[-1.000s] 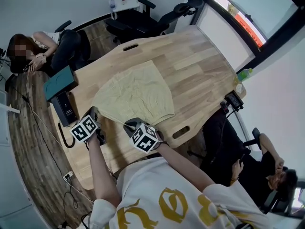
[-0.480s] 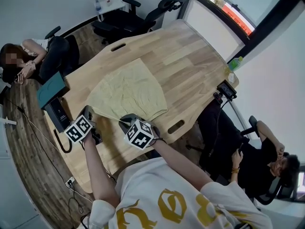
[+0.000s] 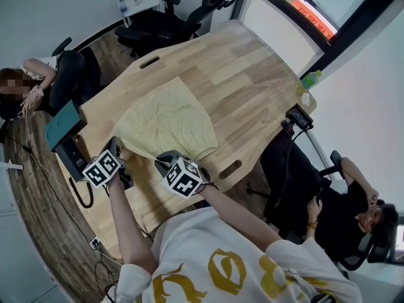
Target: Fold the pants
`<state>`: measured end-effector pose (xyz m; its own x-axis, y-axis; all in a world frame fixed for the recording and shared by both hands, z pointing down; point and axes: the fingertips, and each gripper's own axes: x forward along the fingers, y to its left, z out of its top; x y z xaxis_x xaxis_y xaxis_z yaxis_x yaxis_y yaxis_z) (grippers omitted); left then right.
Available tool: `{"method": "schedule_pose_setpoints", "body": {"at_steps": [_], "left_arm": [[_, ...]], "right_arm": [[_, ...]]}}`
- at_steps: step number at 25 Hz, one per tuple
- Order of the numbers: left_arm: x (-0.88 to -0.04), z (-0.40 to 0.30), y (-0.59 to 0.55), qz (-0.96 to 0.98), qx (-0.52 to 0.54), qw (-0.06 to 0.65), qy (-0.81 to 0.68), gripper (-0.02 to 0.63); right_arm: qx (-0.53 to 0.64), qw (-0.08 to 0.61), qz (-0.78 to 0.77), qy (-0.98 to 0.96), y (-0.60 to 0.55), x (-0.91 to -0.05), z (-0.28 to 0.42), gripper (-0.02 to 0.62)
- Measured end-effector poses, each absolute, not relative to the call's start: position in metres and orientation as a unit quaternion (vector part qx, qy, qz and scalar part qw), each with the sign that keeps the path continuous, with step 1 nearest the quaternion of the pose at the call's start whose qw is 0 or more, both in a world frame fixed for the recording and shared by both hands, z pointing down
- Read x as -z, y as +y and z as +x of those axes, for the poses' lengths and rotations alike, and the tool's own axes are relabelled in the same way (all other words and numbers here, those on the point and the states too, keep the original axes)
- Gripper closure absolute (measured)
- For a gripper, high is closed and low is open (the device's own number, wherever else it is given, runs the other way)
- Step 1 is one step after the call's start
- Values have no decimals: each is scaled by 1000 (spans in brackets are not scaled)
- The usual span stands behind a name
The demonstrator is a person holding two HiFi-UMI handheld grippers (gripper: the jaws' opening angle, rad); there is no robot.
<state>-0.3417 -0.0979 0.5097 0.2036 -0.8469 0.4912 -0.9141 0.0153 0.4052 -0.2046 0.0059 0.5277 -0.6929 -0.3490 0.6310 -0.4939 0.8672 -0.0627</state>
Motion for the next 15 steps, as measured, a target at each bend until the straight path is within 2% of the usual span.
{"method": "schedule_pose_setpoints", "body": {"at_steps": [8,15], "left_arm": [[-493,-314,-133,714,-47,326,-618,594],[-460,-270,-174,748,-85,275,-597,594]], "right_arm": [[-142,284,244,-916,-18,-513,-185,581],[-161,250,279,-913,-52,-489,-151,581]]}}
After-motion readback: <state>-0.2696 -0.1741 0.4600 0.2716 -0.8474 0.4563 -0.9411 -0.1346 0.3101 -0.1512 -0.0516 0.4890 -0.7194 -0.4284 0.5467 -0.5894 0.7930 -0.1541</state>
